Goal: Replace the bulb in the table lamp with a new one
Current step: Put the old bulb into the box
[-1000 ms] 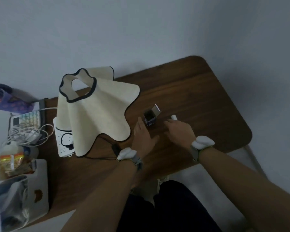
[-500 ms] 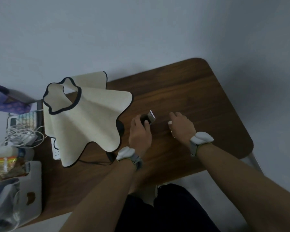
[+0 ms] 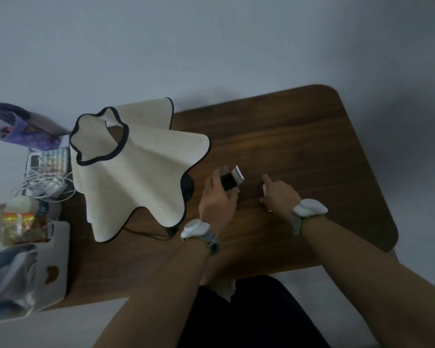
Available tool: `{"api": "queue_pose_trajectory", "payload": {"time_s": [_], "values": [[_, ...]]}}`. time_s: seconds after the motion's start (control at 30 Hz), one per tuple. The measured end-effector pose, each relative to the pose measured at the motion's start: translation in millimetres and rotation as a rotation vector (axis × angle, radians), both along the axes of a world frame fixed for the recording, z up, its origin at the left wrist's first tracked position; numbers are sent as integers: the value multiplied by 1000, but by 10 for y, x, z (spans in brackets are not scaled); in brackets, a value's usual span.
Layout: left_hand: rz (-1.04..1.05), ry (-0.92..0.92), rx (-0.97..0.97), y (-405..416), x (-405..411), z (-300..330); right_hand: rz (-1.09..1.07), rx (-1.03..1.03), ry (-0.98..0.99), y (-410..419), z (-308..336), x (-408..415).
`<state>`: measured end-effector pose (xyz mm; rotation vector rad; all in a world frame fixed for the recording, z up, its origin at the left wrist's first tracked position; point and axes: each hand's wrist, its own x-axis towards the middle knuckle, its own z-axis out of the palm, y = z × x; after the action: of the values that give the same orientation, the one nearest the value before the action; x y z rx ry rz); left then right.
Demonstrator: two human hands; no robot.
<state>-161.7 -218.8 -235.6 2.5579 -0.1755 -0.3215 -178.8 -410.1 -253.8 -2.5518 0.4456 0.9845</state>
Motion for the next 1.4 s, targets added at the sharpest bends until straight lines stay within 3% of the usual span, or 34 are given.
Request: {"api": "queue_pose_trajectory", "payload": {"time_s": [0.33, 0.57, 0.77, 0.97, 1.2, 1.4], "values": [[-72, -37, 69, 52, -29, -35, 41, 28, -88, 28, -63, -7], [-23, -59, 17, 3, -26, -65, -179, 100, -429, 24, 285, 144], [24, -44, -32, -19, -27, -63, -153, 171, -631, 99, 587, 310], [23, -31, -106, -38, 12, -37, -97, 434, -764, 227, 762, 380], [67, -52, -185, 3, -2, -124, 107, 309, -633, 350, 642, 296], [64, -95, -206, 36, 2, -224, 331, 106, -663, 393, 582, 329]]}}
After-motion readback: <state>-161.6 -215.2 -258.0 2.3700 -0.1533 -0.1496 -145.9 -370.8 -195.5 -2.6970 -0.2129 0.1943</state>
